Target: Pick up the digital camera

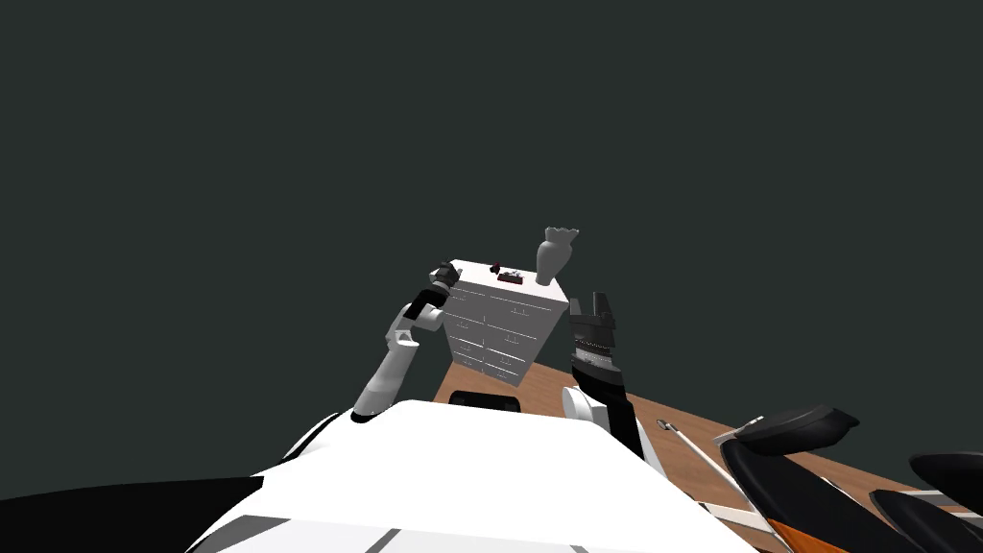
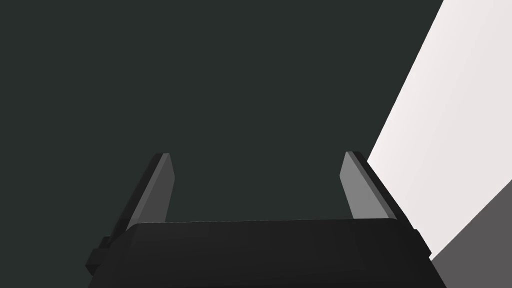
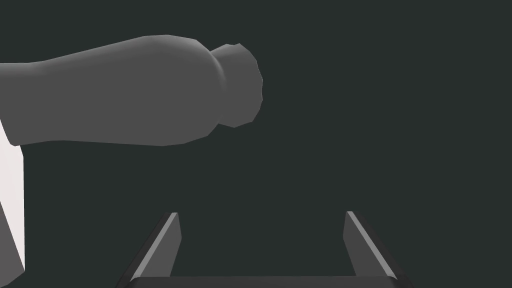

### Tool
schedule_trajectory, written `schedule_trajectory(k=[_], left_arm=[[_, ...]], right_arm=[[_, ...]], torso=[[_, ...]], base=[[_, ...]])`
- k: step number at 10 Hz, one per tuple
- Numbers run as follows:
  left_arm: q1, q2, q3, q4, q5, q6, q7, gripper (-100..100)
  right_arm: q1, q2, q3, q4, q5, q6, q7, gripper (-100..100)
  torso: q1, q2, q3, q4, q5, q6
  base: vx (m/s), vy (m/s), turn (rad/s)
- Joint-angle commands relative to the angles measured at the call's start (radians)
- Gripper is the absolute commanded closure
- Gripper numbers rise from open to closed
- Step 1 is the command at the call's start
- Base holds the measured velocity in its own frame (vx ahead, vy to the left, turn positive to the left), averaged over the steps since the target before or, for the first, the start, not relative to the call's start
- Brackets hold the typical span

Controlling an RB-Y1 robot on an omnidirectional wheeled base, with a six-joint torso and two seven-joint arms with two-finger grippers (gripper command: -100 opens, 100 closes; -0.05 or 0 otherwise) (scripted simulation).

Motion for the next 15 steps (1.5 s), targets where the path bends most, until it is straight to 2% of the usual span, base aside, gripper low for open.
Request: schedule_trajectory(k=[1, 2, 3, 4, 5, 6, 7, 8, 9, 10, 11, 12, 13, 14, 15], left_arm=[[-0.05, 0.007, 0.001, 0.01, 0.008, 0.05, 0.014, -100], [-0.05, 0.007, 0.001, 0.01, 0.008, 0.071, 0.014, -100], [-0.097, 0.019, -0.002, 0.041, 0.025, 0.102, 0.04, -100], [-0.119, 0.019, -0.002, 0.041, 0.025, 0.132, 0.04, -100], [-0.119, 0.019, -0.002, 0.041, 0.025, 0.148, 0.04, -100], [-0.168, 0.032, -0.005, 0.072, 0.042, 0.189, 0.066, -100], [-0.188, 0.032, -0.005, 0.072, 0.042, 0.214, 0.066, -100], [-0.188, 0.032, -0.005, 0.072, 0.042, 0.228, 0.066, -100], [-0.236, 0.043, -0.008, 0.105, 0.06, 0.268, 0.093, -100], [-0.258, 0.043, -0.008, 0.105, 0.06, 0.294, 0.093, -100], [-0.258, 0.043, -0.008, 0.105, 0.06, 0.309, 0.093, -100], [-0.301, 0.054, -0.012, 0.139, 0.078, 0.343, 0.12, -100], [-0.327, 0.054, -0.012, 0.139, 0.078, 0.372, 0.12, -100], [-0.327, 0.054, -0.012, 0.139, 0.078, 0.392, 0.12, -100], [-0.375, 0.065, -0.016, 0.173, 0.096, 0.432, 0.146, -100]], right_arm=[[0.0, 0.0, 0.0, 0.0, 0.0, 0.0, 0.0, 0], [0.0, 0.0, 0.0, 0.0, 0.0, 0.0, 0.0, 0], [0.0, 0.0, 0.0, 0.0, 0.0, 0.0, 0.0, 0], [0.0, 0.0, 0.0, 0.0, 0.0, 0.0, 0.0, 0], [0.0, 0.0, 0.0, 0.0, 0.0, 0.0, 0.0, 0], [0.0, 0.0, 0.0, 0.0, 0.0, 0.0, 0.0, 0], [0.0, 0.0, 0.0, 0.0, 0.0, 0.0, 0.0, 0], [0.0, 0.0, 0.0, 0.0, 0.0, 0.0, 0.0, 0], [0.0, 0.0, 0.0, 0.0, 0.0, 0.0, 0.0, 0], [0.0, 0.0, 0.0, 0.0, 0.0, 0.0, 0.0, 0], [0.0, 0.0, 0.0, 0.0, 0.0, 0.0, 0.0, 0], [0.0, 0.0, 0.0, 0.0, 0.0, 0.0, 0.0, 0], [0.0, 0.0, 0.0, 0.0, 0.0, 0.0, 0.0, 0], [0.0, 0.0, 0.0, 0.0, 0.0, 0.0, 0.0, 0], [0.0, 0.0, 0.0, 0.0, 0.0, 0.0, 0.0, 0]], torso=[[0.0, 0.0, 0.0, 0.0, 0.0, 0.0], [0.0, 0.0, 0.0, 0.0, 0.0, 0.0], [0.0, 0.0, 0.0, 0.0, 0.0, -0.001], [0.0, 0.0, 0.0, 0.0, 0.0, 0.0], [0.0, 0.0, 0.0, 0.0, 0.0, 0.0], [0.0, 0.0, 0.0, 0.0, 0.0, -0.001], [0.0, 0.0, 0.0, 0.0, 0.0, 0.0], [0.0, 0.0, 0.0, 0.0, 0.0, 0.0], [0.0, 0.0, 0.0, 0.0, 0.0, -0.001], [0.0, 0.0, 0.0, 0.0, 0.0, 0.0], [0.0, 0.0, 0.0, 0.0, 0.0, -0.001], [0.0, 0.0, 0.0, 0.0, 0.0, -0.001], [0.0, 0.0, 0.0, 0.0, 0.0, 0.0], [0.0, 0.0, 0.0, 0.0, 0.0, -0.001], [0.0, 0.0, 0.0, 0.0, 0.0, -0.001]], base=[[0.004, 0.027, -0.06], [0.003, 0.015, -0.009], [0.01, 0.028, -0.102], [0.008, 0.031, -0.057], [0.004, 0.015, 0.007], [0.005, 0.027, -0.086], [0.007, 0.03, -0.068], [0.008, 0.014, 0.001], [0.012, 0.019, -0.098], [0.009, 0.028, -0.062], [0.006, 0.016, 0.007], [0.011, 0.021, -0.105], [0.011, 0.03, -0.059], [0.006, 0.016, 0.008], [0.014, 0.019, -0.111]])
